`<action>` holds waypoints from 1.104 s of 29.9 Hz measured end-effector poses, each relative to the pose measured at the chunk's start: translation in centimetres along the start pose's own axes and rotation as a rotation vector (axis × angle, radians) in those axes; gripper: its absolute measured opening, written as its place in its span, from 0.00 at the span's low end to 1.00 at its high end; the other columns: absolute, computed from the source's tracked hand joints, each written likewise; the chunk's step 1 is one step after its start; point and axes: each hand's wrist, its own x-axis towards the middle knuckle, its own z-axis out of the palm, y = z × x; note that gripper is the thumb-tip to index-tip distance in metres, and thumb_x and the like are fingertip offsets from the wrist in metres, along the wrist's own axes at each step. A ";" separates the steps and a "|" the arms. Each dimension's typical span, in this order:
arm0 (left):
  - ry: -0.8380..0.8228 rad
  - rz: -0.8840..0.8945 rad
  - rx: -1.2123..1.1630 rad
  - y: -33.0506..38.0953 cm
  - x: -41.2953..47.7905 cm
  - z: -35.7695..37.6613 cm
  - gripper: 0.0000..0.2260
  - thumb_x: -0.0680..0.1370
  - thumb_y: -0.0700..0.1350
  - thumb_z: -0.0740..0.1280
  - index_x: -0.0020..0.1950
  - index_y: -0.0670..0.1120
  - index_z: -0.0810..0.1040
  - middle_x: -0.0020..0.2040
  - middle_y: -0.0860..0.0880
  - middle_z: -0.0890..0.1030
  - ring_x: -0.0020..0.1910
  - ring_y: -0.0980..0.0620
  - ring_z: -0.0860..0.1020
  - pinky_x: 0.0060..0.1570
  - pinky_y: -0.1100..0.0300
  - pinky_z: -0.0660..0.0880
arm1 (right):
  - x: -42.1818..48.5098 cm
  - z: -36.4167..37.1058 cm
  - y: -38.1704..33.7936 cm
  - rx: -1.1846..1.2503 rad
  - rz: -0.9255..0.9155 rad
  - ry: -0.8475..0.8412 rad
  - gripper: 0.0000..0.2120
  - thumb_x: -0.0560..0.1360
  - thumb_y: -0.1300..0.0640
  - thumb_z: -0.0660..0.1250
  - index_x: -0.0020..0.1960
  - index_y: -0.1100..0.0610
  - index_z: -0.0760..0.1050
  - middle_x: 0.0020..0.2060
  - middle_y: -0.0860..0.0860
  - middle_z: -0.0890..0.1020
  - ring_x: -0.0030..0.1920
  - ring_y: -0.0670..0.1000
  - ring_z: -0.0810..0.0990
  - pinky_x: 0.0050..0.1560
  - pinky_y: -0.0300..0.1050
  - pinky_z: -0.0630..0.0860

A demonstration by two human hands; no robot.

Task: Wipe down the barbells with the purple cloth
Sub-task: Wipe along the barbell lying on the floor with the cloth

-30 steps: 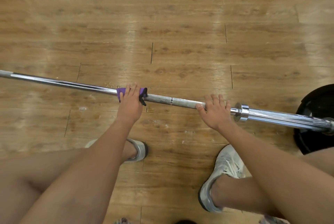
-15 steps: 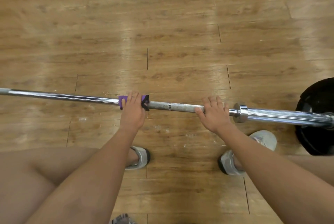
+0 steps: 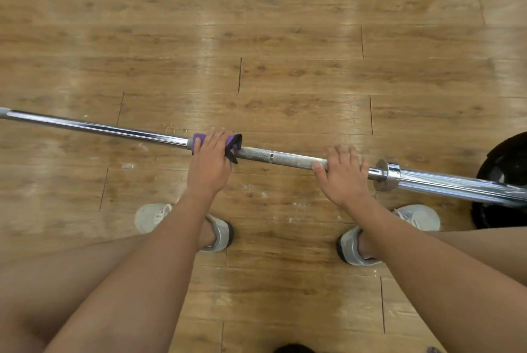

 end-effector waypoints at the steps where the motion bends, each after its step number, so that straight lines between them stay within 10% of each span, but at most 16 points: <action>1: -0.005 -0.009 0.007 -0.6 0.3 -0.2 0.24 0.78 0.37 0.61 0.75 0.44 0.69 0.76 0.47 0.69 0.78 0.46 0.60 0.76 0.42 0.52 | 0.0 0.1 -0.1 0.004 0.003 0.000 0.31 0.83 0.38 0.48 0.80 0.52 0.57 0.79 0.54 0.59 0.80 0.60 0.49 0.77 0.65 0.44; 25: -0.033 -0.045 -0.012 1.4 -4.1 0.2 0.26 0.81 0.36 0.59 0.80 0.45 0.61 0.81 0.49 0.60 0.82 0.48 0.50 0.78 0.44 0.44 | -3.7 1.0 -0.1 -0.027 0.012 -0.070 0.31 0.83 0.37 0.47 0.81 0.52 0.54 0.80 0.55 0.59 0.80 0.60 0.50 0.78 0.65 0.42; 33: -0.039 -0.079 0.051 -1.8 -4.4 -0.6 0.22 0.79 0.36 0.57 0.74 0.45 0.68 0.75 0.48 0.70 0.77 0.47 0.61 0.73 0.40 0.58 | -5.9 1.9 -0.6 -0.031 0.020 -0.058 0.30 0.83 0.38 0.47 0.80 0.54 0.56 0.79 0.57 0.59 0.80 0.60 0.50 0.77 0.64 0.43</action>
